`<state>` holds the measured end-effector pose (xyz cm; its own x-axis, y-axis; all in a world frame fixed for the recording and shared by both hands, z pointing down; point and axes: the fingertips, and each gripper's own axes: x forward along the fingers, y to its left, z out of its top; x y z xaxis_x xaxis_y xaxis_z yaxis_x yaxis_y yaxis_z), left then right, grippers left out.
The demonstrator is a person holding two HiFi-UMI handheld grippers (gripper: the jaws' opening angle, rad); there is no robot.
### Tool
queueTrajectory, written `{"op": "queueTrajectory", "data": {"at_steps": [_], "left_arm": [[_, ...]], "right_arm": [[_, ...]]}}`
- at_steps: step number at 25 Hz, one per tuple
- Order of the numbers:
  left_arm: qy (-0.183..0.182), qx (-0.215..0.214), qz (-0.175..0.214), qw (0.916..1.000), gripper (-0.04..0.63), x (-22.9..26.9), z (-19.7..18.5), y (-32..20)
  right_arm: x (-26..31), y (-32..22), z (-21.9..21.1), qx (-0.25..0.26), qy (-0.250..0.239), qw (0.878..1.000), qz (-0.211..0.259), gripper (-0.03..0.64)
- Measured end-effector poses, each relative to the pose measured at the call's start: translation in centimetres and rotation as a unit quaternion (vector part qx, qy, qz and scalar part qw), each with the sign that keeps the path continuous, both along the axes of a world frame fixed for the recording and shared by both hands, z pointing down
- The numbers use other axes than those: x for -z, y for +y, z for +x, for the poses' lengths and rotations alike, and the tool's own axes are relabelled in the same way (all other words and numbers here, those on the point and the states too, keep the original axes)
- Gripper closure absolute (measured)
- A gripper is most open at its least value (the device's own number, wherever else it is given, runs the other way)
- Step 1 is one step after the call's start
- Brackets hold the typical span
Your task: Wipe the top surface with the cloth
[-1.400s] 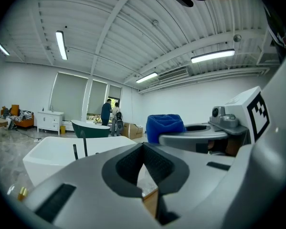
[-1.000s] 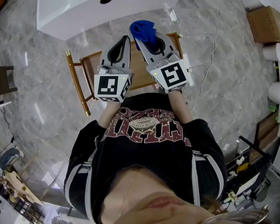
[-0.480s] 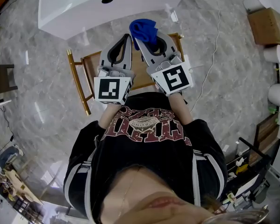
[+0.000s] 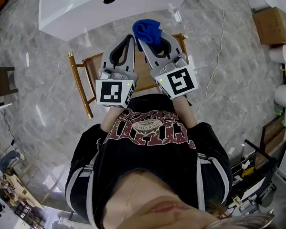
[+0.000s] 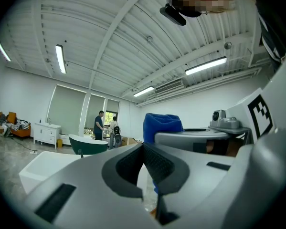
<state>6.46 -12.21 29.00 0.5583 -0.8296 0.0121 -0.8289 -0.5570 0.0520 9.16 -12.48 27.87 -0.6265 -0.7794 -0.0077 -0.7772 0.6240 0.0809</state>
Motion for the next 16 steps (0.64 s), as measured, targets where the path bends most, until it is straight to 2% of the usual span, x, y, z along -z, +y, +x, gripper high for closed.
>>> {"op": "queueTrajectory", "data": {"at_steps": [5,12,16], "left_arm": [[-0.021,0.007,0.022,0.9995,0.549,0.4,0.0,0.0],[-0.009,0.002,0.018,0.9998,0.549,0.7,0.1,-0.1],[-0.016,0.002,0.018,0.9997,0.549,0.7,0.3,0.1]], "right_arm": [[0.8,-0.2,-0.4,0.002,-0.013,1.0,0.012,0.558],[1.3,0.0,-0.2,0.0,-0.013,1.0,0.017,0.558],[1.4,0.2,0.0,0.0,-0.013,1.0,0.016,0.558]]}}
